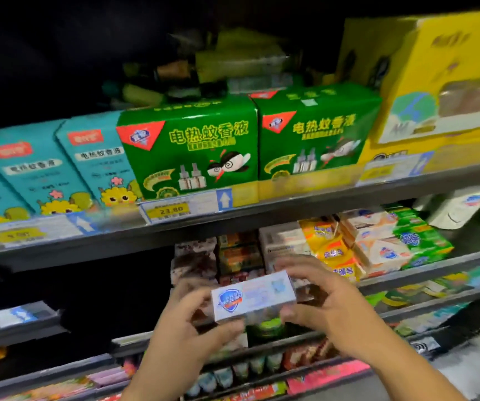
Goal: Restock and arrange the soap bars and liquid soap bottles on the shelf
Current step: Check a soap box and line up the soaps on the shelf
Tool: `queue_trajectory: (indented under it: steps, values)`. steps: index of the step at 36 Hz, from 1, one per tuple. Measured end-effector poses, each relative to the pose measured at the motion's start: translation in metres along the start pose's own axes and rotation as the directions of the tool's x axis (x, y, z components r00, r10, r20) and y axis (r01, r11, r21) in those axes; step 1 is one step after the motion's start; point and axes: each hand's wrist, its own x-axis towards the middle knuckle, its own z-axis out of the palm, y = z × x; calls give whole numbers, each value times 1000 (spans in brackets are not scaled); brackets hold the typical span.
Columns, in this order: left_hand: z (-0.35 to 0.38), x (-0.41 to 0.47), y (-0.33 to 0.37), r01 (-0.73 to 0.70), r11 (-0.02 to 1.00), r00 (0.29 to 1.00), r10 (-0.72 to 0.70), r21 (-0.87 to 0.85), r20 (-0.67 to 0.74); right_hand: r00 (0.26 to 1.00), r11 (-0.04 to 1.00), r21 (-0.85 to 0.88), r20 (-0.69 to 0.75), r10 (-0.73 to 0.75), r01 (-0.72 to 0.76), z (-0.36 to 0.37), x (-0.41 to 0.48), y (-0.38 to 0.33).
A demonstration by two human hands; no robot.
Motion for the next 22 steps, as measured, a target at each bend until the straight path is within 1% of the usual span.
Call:
queue_trajectory:
  steps: [1,3,5,8,11,12,15,16,19,22]
  values:
    - [2,2,3,-25,1000,1000,25,-3,-1,1000,999,30,0,-24,24,-5,2,0]
    - [8,6,11,-14,999,1000,14,-34,9,999,994,105,20,-30,27,-12,6,3]
    - [16,9,18,8,994,1000,-10,-107,-10,999,998,46,23,-44,43,-18,7,7]
    - [26,15,25,-36,985,998,27,-170,-59,999,996,-84,38,-33,36,-23,9,17]
    - [38,19,29,-64,979,994,44,-196,-104,995,992,-125,100,17,-4,-19,10,28]
    - [43,20,30,-67,981,992,46,-184,-114,991,995,-102,132,32,-18,-14,11,31]
    - [58,24,30,-65,990,991,49,-127,-122,968,996,43,244,62,-75,1,12,40]
    - [61,24,29,-70,992,992,58,-103,-115,961,995,59,270,67,-86,5,12,42]
    - [67,25,22,-73,997,992,72,-4,-107,958,994,62,276,72,-93,14,13,48]
    - [62,26,22,-75,996,987,69,-37,-142,954,978,148,282,102,-148,8,16,50]
